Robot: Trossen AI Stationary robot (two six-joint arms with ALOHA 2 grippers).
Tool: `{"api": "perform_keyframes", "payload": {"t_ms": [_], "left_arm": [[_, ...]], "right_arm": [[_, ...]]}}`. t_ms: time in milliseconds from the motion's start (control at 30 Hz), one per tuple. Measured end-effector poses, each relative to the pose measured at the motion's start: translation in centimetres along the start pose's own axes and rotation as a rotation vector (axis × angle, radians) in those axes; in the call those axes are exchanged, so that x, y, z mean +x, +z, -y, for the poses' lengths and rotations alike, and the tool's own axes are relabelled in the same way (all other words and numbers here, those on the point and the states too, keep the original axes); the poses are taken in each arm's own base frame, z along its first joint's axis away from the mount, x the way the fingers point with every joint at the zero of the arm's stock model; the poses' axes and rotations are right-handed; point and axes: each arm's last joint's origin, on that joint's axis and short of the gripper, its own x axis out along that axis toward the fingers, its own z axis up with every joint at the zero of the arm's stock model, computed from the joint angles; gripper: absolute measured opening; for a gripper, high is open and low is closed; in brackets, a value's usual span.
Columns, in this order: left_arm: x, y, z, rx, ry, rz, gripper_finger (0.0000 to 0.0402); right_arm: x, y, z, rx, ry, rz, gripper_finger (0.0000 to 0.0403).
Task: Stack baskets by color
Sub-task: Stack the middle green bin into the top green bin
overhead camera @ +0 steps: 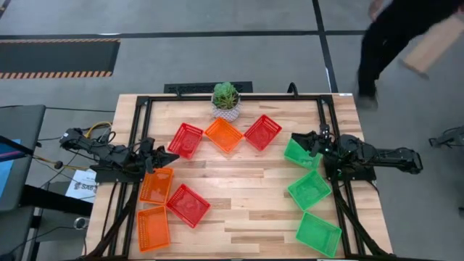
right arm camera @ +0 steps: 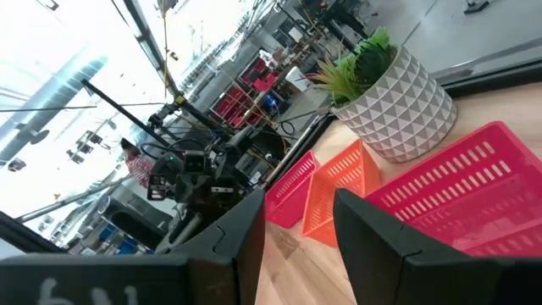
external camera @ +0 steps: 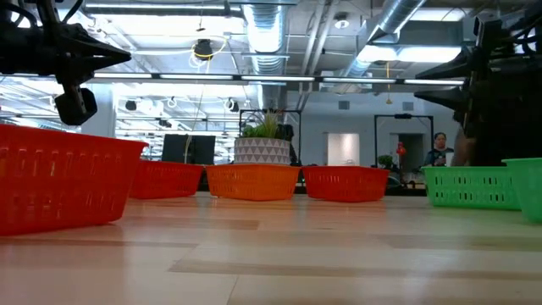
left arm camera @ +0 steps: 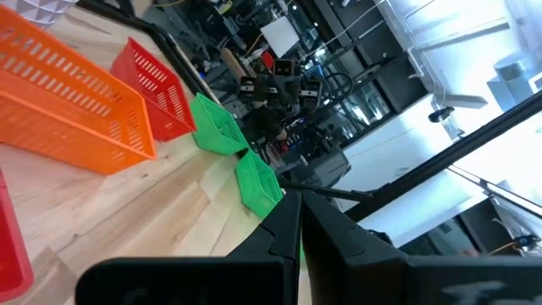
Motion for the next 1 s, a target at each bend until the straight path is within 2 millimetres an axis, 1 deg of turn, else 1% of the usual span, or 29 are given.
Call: {"api": "perform_keyframes", "payload": {"t_ms": [233,500,633,700,1000], "left_arm": [[-0.01,0.18,-0.08,0.002,0.037,0.056,0.0],[-0.1,0.62,-0.44,0.008,0.157,0.215,0.0],[-0.18,0.79,-0.63,0.128,0.229,0.272,0.0],[-0.22,0.86,-0.69,0.155,0.256,0.295,0.0],[-0.24,0.89,-0.74,0.143,0.269,0.311,0.0]], "right_arm": [[0.0,0.0,0.0,0.002,0.0,0.0,0.0163],[0.0,-0.01,0.0,-0.05,0.0,-0.001,0.0163],[-0.01,-0.04,-0.03,-0.024,0.003,-0.005,0.0163],[-0.01,-0.04,-0.03,0.007,0.004,-0.005,0.0163],[-0.01,-0.08,0.03,0.008,-0.004,-0.012,0.0163]]}}
